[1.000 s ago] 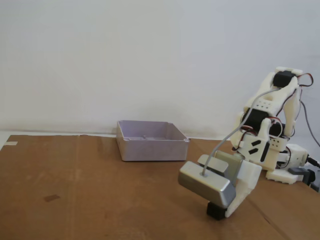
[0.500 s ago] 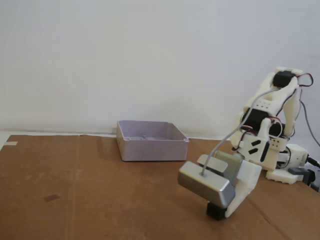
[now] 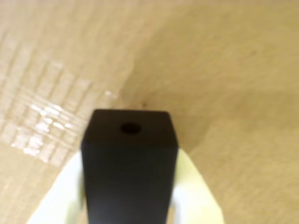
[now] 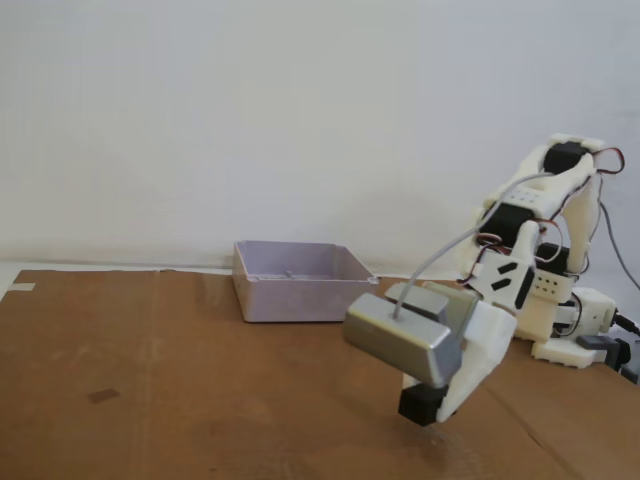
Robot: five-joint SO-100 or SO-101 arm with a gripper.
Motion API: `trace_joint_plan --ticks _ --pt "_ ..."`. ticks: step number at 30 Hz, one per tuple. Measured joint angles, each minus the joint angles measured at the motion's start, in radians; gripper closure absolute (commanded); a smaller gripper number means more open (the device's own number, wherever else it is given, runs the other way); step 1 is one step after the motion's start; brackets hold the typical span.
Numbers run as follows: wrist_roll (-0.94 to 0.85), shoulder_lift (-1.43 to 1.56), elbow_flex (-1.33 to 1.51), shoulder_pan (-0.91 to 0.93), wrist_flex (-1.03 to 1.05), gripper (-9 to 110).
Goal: Grasp a block and put it in the box.
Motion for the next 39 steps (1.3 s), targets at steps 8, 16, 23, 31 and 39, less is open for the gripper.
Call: trace_joint_plan --ticks 8,16,23,31,39 --pt "-0.003 -0.002 -0.057 0.064 0.0 94" --pt "-0.046 -0.002 -0.141 0.152 0.0 94" --pt "-0.054 -0.002 -0.195 0.221 0.028 94" --pt "-0.054 0.086 -0.256 0.301 0.161 94" --pt "-0.054 0.276 -0.262 0.407 0.216 94"
